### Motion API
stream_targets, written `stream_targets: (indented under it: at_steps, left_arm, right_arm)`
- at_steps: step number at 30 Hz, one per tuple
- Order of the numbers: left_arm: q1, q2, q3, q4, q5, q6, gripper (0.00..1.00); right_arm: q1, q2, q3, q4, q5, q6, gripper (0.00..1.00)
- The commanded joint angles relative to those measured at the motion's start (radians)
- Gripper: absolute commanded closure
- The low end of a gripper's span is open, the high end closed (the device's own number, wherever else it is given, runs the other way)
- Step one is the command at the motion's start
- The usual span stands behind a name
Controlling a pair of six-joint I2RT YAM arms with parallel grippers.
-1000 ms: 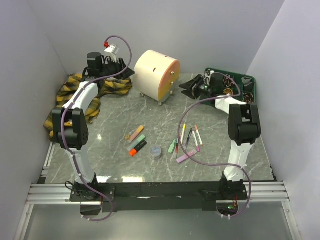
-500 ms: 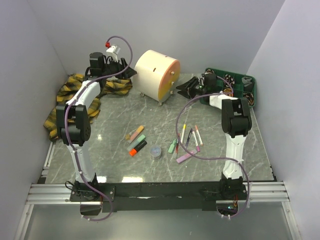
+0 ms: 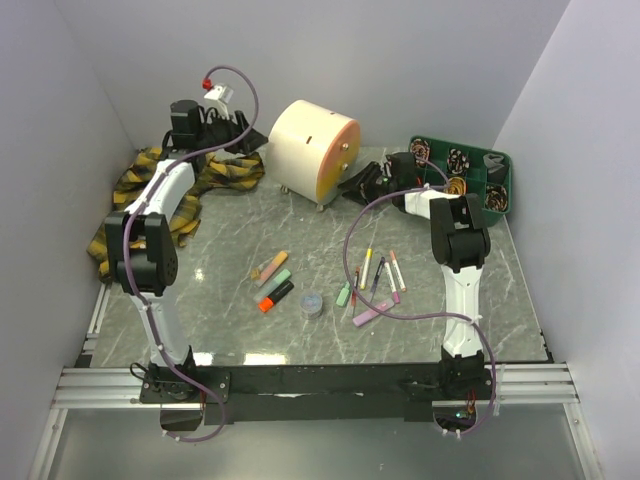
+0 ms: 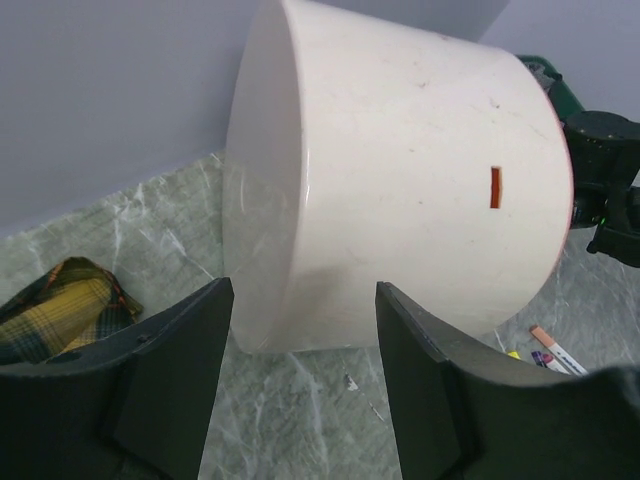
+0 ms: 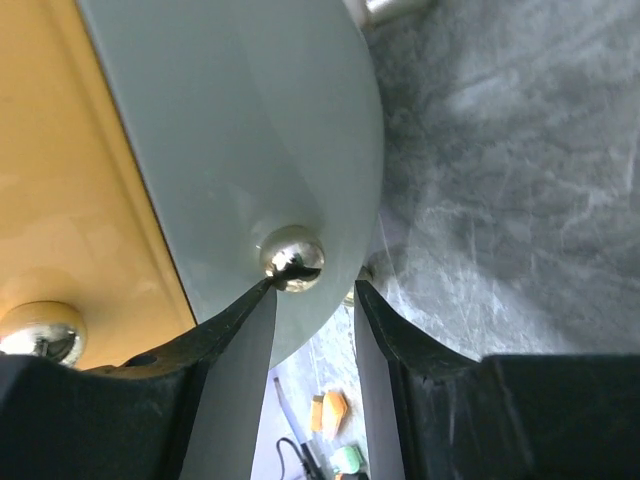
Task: Sort the stationery into containers
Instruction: Open the drawer in the storage box.
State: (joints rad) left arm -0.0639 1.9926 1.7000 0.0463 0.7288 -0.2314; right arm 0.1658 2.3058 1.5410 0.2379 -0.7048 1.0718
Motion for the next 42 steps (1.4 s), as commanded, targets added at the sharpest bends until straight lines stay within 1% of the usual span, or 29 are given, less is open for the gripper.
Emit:
stream_targets:
  at_steps: [1, 2, 3, 5, 12, 15, 30, 37, 40, 41, 42]
  left_arm:
    - [0.022, -0.098, -0.006, 0.015, 0.017, 0.006, 0.35]
    - [0.024, -0.101, -0.011, 0.013, 0.024, 0.010, 0.35]
    - [0.024, -0.103, -0.016, 0.012, 0.026, 0.009, 0.25]
    - [0.026, -0.103, -0.028, 0.015, 0.035, 0.003, 0.01]
    - [0.024, -0.083, -0.023, 0.041, 0.052, -0.016, 0.01]
    - [0.024, -0.080, -0.016, 0.032, 0.049, -0.006, 0.00]
    - [0.016, -0.087, -0.034, 0.013, 0.032, 0.020, 0.01]
    - [0.012, -0.077, -0.031, 0.006, 0.024, 0.032, 0.01]
    - [0.010, -0.075, -0.031, 0.001, 0.020, 0.037, 0.01]
    - [0.009, -0.074, -0.031, 0.000, 0.020, 0.040, 0.01]
    - [0.009, -0.074, -0.028, 0.000, 0.020, 0.041, 0.01]
  right_arm:
    - [-0.006, 0.015, 0.057, 0.020, 0.011, -0.029, 0.56]
    - [-0.005, 0.014, 0.057, 0.023, 0.008, -0.027, 0.56]
    - [-0.006, 0.012, 0.057, 0.027, 0.008, -0.027, 0.56]
    - [-0.006, 0.007, 0.056, 0.032, 0.001, -0.030, 0.57]
    - [-0.017, 0.007, 0.059, 0.035, 0.005, -0.042, 0.59]
    - [-0.020, 0.009, 0.059, 0.047, 0.004, -0.039, 0.61]
    - [-0.023, 0.030, 0.074, 0.072, 0.004, -0.035, 0.62]
    - [-0.022, 0.046, 0.087, 0.097, -0.001, -0.024, 0.65]
    - [-0.022, 0.053, 0.091, 0.098, -0.002, -0.015, 0.64]
    - [-0.020, 0.055, 0.090, 0.101, -0.001, -0.012, 0.63]
    - [-0.019, 0.058, 0.087, 0.113, -0.007, 0.000, 0.59]
